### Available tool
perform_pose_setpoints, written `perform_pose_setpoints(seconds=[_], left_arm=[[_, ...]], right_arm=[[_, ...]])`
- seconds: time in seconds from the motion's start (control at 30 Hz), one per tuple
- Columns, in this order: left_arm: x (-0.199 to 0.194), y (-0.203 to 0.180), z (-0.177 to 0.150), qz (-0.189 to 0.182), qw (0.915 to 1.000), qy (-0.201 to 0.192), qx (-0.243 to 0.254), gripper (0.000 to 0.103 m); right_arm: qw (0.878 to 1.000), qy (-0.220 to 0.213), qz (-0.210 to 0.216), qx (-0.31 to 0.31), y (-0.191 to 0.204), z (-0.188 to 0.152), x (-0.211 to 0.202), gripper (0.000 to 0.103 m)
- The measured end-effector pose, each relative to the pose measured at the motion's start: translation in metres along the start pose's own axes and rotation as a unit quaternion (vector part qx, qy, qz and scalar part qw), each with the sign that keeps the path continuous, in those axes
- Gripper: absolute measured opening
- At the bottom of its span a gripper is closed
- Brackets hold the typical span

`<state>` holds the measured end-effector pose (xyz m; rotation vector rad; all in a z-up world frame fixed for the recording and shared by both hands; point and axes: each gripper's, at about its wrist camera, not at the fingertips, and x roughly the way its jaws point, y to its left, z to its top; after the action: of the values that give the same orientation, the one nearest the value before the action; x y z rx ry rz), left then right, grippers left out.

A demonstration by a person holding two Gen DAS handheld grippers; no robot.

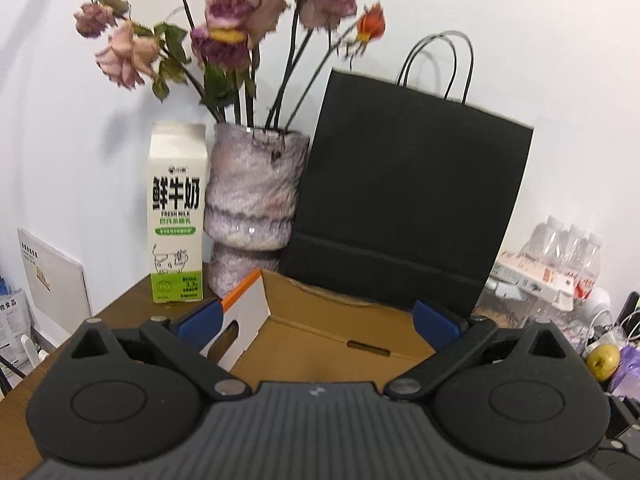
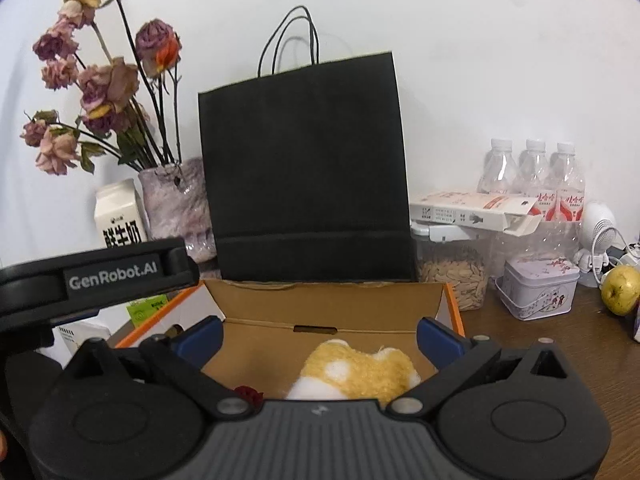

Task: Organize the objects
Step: 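Withdraw both open tools from the box back over the table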

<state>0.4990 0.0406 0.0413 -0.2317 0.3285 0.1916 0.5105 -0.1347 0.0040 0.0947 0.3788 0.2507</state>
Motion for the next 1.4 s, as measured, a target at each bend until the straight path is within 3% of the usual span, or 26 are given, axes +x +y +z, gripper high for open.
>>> perform_pose_setpoints(seconds=[0.77, 1.03, 1.4], left_arm=[[-0.13, 0.002, 0.014, -0.063, 0.9952, -0.075, 0.003, 0.103], [-0.167, 0.011, 0.01, -0.05, 0.9964, -0.064, 0.024, 0.103], [-0.232, 0.032, -0.01, -0.028, 0.9969, -0.059, 0.044, 0.103]], right_arm=[[0.997, -0.057, 0.033, -0.031, 0.016, 0.006, -0.114, 0.103], [0.996, -0.067, 0.02, -0.052, 0.016, -0.004, -0.162, 0.103], [0.997, -0.045, 0.02, -0.06, 0.011, -0.036, -0.223, 0.103]])
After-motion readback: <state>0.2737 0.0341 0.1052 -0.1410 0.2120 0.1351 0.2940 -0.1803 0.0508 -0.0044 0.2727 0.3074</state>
